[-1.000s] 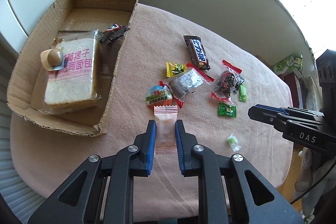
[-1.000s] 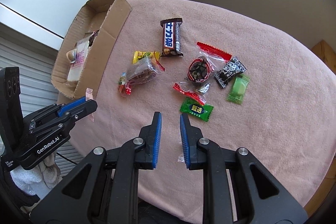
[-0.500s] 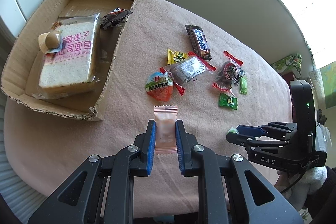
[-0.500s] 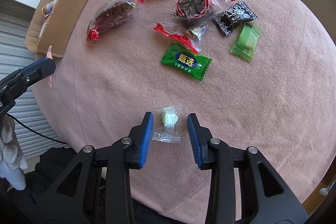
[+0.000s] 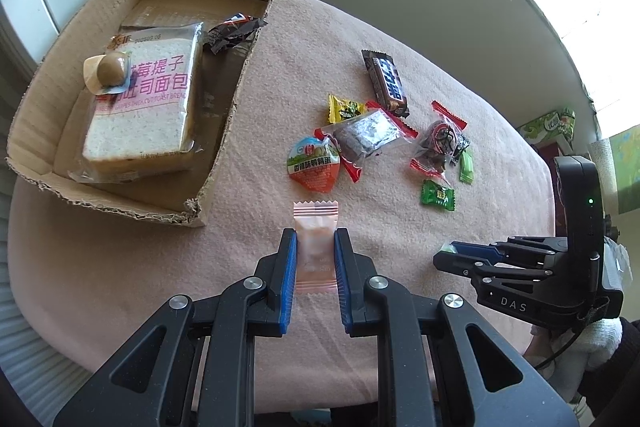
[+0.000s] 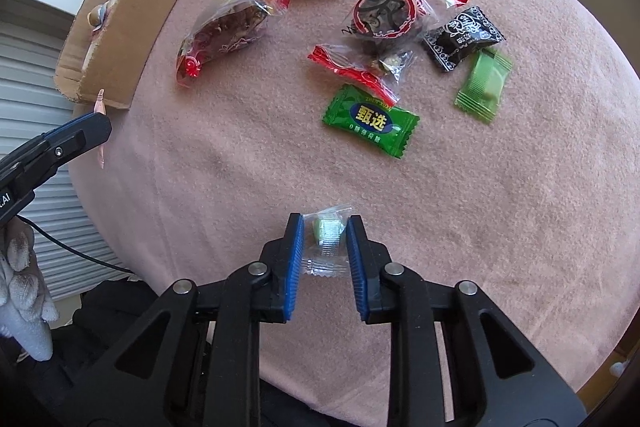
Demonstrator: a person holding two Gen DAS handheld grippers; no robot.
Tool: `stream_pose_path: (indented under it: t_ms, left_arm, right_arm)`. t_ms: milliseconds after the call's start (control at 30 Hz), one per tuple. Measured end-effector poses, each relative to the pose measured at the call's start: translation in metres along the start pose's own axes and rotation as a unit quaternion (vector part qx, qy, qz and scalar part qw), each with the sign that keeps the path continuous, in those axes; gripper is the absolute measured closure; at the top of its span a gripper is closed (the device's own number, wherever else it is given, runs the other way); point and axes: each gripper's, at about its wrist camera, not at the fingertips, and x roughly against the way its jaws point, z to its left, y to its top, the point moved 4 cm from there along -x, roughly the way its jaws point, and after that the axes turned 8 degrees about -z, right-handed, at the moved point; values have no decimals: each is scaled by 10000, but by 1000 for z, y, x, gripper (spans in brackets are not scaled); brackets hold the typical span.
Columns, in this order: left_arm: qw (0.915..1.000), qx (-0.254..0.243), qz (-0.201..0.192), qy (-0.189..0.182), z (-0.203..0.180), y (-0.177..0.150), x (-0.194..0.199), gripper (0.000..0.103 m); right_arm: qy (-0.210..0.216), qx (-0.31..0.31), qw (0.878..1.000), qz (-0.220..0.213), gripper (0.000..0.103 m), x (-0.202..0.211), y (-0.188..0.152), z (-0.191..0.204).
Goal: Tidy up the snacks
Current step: 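Lift the pink candy with the left tool while the right tool holds the green candy, then carry both candies over the cardboard box and open both tools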
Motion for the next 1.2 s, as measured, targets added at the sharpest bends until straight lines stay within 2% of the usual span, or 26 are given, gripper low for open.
stream_pose_path:
  t_ms: [267,600,933,1200]
  left_arm:
    - [9998,80,-182,71,17,16,13,86]
    - [9982,133,-467,365,56,44,33,86]
    - [9952,43,-705,673,88,77,42,86]
    - [9938,-55,-735,829,103,90,40,86]
  right_arm:
    - [-1,394,9981,-476,80,36,40,33]
    - [147,1064,9886,-1053,80,61,115,100]
    - [224,1531,9792,-1316,80,54,174,161]
    - [271,1673,9763,-1345,80,37,197,187]
